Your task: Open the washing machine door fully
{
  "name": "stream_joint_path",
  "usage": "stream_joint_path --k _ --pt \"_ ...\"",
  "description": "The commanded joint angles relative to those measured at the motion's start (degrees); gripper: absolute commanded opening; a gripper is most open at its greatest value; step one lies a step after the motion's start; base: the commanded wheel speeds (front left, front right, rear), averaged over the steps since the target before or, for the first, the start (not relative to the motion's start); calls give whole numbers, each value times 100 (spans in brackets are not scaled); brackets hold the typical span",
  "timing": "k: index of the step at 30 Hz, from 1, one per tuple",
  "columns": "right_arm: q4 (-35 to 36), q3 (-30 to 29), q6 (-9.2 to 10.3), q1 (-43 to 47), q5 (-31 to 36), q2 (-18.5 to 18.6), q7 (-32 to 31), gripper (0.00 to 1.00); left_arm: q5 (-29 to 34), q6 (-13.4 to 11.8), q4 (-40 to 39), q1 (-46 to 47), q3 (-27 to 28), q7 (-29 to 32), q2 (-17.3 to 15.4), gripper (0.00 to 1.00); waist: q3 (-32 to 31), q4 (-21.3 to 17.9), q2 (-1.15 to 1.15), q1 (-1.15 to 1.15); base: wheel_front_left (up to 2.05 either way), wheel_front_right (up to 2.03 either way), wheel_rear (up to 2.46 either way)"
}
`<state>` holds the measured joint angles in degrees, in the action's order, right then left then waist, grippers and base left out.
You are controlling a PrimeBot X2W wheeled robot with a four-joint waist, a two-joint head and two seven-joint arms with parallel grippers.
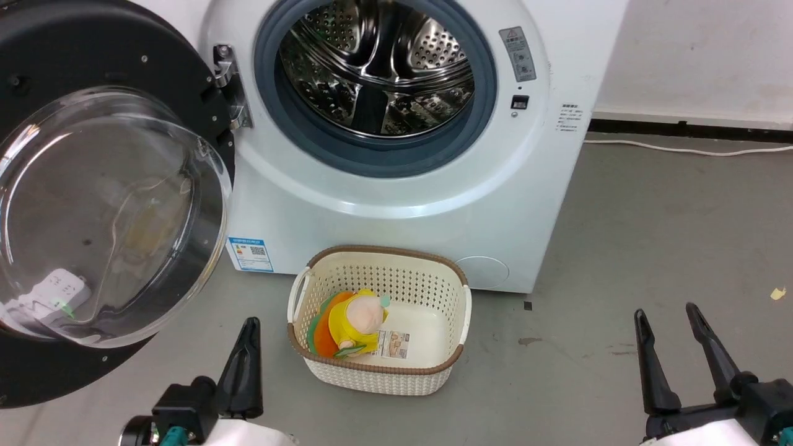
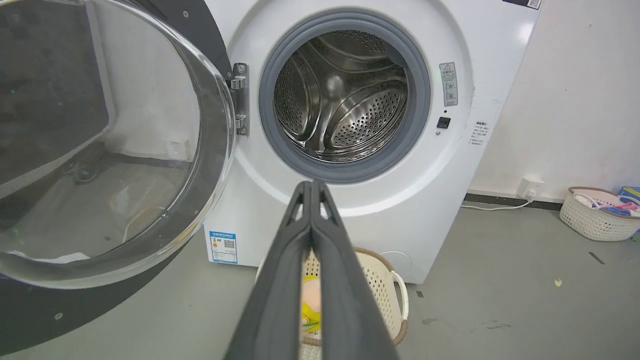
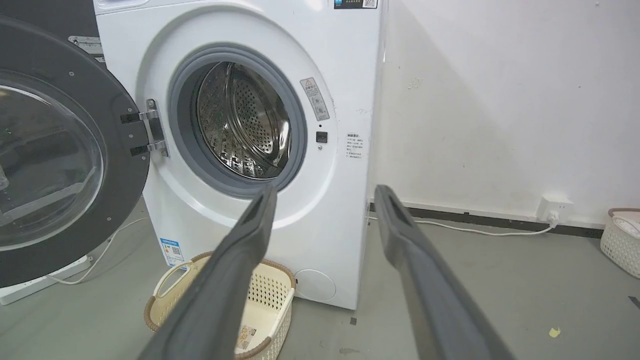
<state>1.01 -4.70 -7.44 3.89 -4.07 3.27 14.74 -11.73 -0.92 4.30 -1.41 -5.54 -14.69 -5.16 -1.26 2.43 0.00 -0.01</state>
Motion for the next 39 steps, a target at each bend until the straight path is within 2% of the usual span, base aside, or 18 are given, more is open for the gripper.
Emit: stream_joint_path --k 1,2,3,4,16,38,39 --pt "-12 21 -5 67 -58 -37 23 100 35 -34 -9 -98 -19 -30 24 0 -5 -13 0 1 0 0 0" --pt "-9 30 -5 73 -86 -37 24 100 76 -53 7 -133 -37 -30 37 0 -6 -18 0 1 0 0 0" --pt "-11 38 -5 80 -111 -37 24 100 140 -70 32 -160 -68 -30 43 40 -6 -23 0 1 0 0 0" --pt "-19 45 -5 88 -133 -38 24 100 205 -94 64 -183 -95 -30 48 100 -7 -25 0 1 0 0 0" --pt "-239 194 -5 153 -187 -38 25 100 500 -101 206 -191 -224 -30 97 100 -10 12 0 1 0 0 0" --pt "-372 222 -5 131 -57 -39 26 100 416 9 333 -77 -174 -30 166 100 -37 -10 0 1 0 0 0" --pt "-365 215 0 91 -86 -9 -4 0 421 8 321 -141 -163 5 146 0 -37 -11 0 1 0 0 0"
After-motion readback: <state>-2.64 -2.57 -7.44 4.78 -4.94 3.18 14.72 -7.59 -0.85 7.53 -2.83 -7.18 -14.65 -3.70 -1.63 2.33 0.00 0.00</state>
